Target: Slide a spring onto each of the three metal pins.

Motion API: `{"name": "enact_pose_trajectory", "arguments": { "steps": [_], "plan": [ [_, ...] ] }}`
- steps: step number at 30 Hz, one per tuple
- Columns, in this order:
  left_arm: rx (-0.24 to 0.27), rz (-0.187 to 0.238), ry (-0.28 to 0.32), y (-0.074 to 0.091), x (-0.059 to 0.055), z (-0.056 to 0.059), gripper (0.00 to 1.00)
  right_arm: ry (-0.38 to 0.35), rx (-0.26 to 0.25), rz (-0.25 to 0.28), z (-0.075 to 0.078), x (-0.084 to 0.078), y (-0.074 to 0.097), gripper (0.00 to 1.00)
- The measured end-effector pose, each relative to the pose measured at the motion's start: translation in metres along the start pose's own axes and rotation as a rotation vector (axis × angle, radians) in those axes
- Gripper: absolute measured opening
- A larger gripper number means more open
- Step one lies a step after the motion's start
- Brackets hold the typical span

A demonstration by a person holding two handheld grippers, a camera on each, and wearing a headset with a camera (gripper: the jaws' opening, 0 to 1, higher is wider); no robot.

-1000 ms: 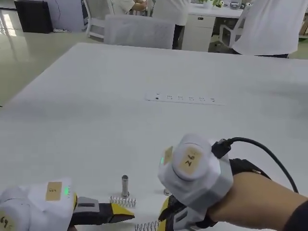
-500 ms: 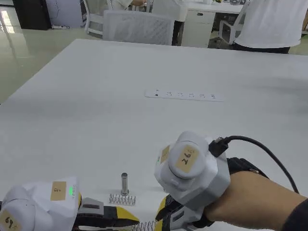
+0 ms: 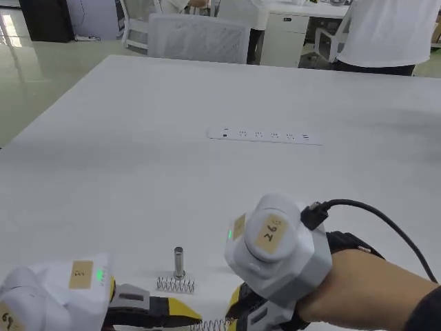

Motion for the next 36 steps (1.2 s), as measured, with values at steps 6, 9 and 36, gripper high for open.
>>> {"name": "enact_pose_trajectory", "arguments": {
  "steps": [6,9,36],
  "plan": [
    [-0.006,0.045,0.007,0.001,0.006,0.001,0.02,0.010,0.008,-0.005,-0.001,-0.001,-0.001,0.10],
    [-0.006,0.043,0.009,0.001,0.005,0.001,0.02,0.011,0.007,-0.003,-0.001,-0.001,-0.001,0.09],
    [-0.029,-0.003,-0.039,-0.004,0.002,0.008,0.02,0.004,-0.013,0.129,-0.006,0.034,0.023,0.00]
  ]
}}
Point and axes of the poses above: the centre of the closed fingertips' face, and the gripper's own axes: y roughly backward along the fingers, z roughly to its right, x roughly out of its top, the point moved 8 cm from there along y, roughly backward along the fingers, and after that the axes turned 4 degrees about -x, right-handed, at the moved point
